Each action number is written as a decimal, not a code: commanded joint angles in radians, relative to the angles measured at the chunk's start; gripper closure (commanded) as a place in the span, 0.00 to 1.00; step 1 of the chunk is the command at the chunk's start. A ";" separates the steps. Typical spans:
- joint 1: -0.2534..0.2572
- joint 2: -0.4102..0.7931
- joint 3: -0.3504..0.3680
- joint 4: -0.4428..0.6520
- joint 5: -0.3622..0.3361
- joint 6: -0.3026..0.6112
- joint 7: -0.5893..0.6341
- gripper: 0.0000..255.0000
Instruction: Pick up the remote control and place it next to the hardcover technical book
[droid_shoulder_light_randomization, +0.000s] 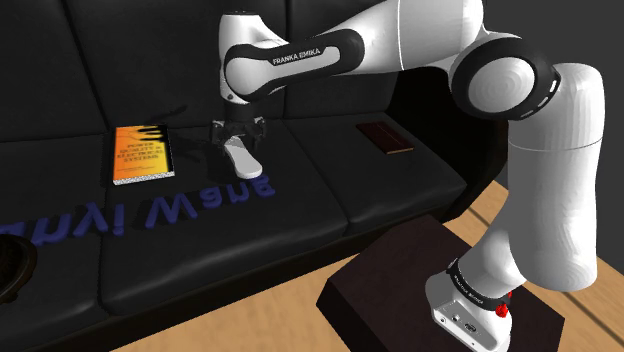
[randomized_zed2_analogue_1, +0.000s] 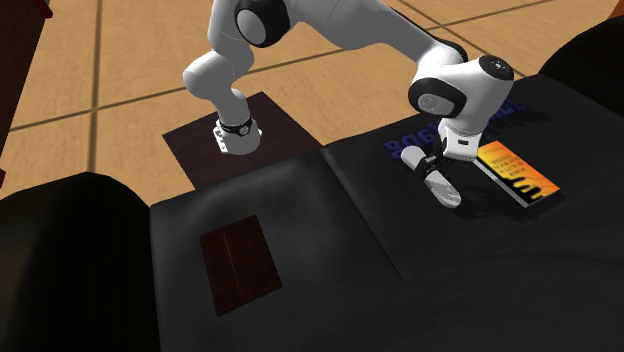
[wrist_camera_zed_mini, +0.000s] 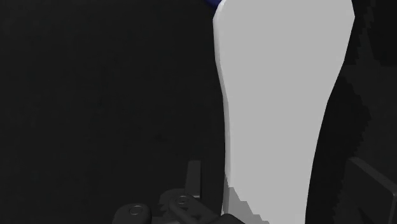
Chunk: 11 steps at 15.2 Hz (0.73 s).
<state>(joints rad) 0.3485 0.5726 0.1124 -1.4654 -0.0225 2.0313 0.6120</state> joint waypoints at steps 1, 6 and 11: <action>0.000 0.000 0.000 0.000 0.000 0.000 0.000 0.00; -0.002 -0.037 0.002 0.071 0.004 -0.108 -0.002 0.00; -0.003 -0.037 0.002 0.071 0.004 -0.108 -0.002 0.00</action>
<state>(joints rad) 0.3460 0.5360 0.1142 -1.3953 -0.0188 1.9250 0.6096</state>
